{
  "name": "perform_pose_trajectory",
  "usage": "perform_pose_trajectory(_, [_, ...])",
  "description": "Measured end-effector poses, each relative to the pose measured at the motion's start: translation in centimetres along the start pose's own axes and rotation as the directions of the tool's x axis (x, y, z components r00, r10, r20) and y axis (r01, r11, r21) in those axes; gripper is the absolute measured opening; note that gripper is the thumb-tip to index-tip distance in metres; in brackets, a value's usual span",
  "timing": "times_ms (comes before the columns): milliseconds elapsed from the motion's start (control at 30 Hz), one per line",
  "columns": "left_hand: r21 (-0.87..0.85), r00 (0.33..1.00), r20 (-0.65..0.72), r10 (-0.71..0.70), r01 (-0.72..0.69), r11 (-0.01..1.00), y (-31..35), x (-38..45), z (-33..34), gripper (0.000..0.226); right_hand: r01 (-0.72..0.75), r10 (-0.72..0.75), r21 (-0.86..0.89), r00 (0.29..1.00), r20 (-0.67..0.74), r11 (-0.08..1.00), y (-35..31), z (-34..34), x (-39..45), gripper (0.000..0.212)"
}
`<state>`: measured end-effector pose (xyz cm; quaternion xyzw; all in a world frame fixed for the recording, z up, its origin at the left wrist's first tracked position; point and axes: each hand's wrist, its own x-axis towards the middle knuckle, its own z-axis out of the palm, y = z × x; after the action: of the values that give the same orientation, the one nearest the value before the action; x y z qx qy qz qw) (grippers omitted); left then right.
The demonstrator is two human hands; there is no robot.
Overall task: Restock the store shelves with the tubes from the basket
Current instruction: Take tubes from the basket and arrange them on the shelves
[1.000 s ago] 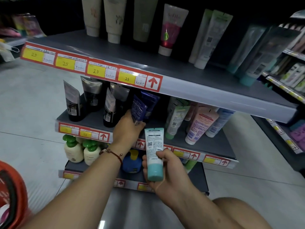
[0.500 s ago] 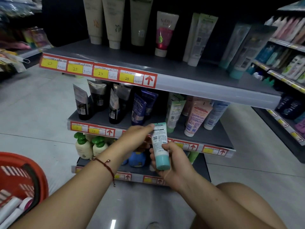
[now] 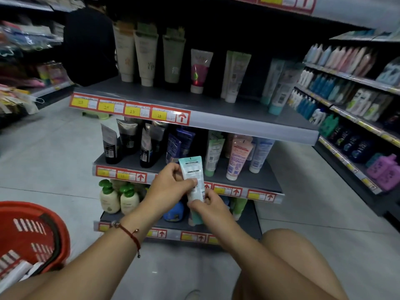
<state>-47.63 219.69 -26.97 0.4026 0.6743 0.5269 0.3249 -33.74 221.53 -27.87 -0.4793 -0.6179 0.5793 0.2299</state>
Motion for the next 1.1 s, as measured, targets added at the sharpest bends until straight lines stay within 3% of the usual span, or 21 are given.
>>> perform_pose_trajectory(133, [0.276, 0.994, 0.025, 0.102, -0.105, 0.955, 0.1, -1.6, -0.1, 0.023, 0.039, -0.042, -0.091, 0.999, -0.026, 0.995, 0.4, 0.1, -1.1, 0.040])
perform_pose_trajectory(700, [0.411, 0.978, 0.058, 0.199, -0.205, 0.888, 1.1, -2.8, -1.9, 0.023, 0.173, -0.189, -0.146, 0.977, -0.098, 0.974, 0.1, -0.7, -1.1, 0.035])
perform_pose_trajectory(933, [0.428, 0.955, 0.069, 0.288, -0.289, 0.856, 3.4, -1.9, -2.7, 0.028, 0.324, -0.364, -0.181, 0.890, -0.275, 0.929, -7.1, -7.5, -0.3, 0.027])
perform_pose_trajectory(1100, [0.461, 0.957, 0.045, 0.287, -0.275, 0.844, 3.6, -0.4, -3.1, 0.025, 0.356, -0.457, -0.293, 0.767, -0.450, 0.887, -13.9, -15.1, 2.1, 0.020])
